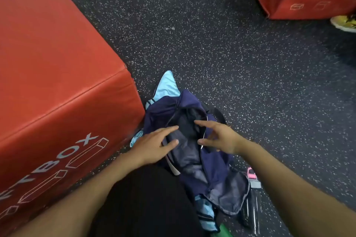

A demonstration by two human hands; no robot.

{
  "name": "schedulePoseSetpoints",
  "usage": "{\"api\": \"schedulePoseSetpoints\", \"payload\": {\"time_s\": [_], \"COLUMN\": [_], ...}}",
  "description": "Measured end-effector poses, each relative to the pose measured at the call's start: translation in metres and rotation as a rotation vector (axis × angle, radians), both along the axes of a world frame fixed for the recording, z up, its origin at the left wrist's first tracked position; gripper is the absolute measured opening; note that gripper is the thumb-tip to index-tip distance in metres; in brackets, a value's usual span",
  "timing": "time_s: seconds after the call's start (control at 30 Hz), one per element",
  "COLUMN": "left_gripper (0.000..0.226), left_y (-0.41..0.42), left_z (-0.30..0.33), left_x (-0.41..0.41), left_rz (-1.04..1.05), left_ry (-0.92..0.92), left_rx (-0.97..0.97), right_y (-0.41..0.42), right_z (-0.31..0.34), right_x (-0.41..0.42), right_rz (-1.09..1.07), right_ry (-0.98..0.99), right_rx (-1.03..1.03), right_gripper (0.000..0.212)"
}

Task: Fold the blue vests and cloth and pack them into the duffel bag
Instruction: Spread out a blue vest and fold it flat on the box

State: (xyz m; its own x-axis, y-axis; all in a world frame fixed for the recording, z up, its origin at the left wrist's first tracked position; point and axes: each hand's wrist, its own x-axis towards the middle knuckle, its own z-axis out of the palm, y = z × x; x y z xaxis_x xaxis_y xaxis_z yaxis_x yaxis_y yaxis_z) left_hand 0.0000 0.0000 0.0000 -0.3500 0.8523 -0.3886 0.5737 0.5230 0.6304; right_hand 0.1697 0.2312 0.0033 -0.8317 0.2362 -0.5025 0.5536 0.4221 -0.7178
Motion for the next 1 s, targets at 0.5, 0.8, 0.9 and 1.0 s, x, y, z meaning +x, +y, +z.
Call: {"api": "schedulePoseSetpoints", "payload": {"time_s": [0.5, 0.8, 0.9, 1.0], "left_gripper": [0.066, 0.068, 0.069, 0.067], "left_y": [-0.006, -0.008, -0.005, -0.001], "left_z": [-0.032, -0.003, 0.018, 0.044], "left_x": [-0.011, -0.013, -0.015, -0.019], "left_rz": [0.035, 0.085, 0.089, 0.076], "left_ry": [0.085, 0.192, 0.218, 0.247], "left_rx": [0.036, 0.199, 0.253, 0.288], "right_y": [0.001, -0.004, -0.005, -0.003], "right_z": [-0.015, 0.028, 0.053, 0.082], "right_x": [-0.013, 0.008, 0.012, 0.014], "right_rz": [0.108, -0.027, -0.023, -0.011], "right_ry": [-0.183, -0.103, -0.068, -0.061], "right_rx": [0.657, 0.762, 0.790, 0.828], "right_gripper": [0.082, 0.084, 0.087, 0.092]}}
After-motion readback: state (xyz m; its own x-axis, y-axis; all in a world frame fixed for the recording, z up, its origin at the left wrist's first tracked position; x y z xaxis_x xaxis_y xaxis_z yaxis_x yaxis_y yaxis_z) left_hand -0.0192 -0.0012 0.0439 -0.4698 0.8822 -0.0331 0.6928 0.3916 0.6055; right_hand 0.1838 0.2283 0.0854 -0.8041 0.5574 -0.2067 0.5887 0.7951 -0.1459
